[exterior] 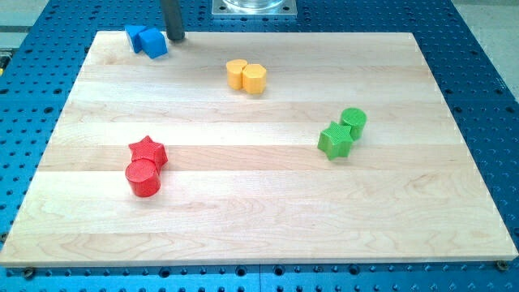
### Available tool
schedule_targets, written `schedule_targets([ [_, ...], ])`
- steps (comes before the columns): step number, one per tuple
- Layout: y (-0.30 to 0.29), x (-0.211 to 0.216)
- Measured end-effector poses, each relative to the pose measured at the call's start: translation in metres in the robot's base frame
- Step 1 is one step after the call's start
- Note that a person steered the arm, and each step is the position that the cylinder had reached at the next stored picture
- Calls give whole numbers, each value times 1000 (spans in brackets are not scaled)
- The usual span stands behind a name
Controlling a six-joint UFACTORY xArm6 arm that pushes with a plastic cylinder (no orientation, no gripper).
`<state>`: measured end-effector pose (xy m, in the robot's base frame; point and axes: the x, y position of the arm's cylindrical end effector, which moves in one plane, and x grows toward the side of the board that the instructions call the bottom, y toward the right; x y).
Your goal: Slide the blue blocks to the top left side of the board
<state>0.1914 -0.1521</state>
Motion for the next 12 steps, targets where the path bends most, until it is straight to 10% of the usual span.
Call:
schedule_targets([
  [4, -63, 43],
  [9, 62, 62],
  [12, -14, 79],
])
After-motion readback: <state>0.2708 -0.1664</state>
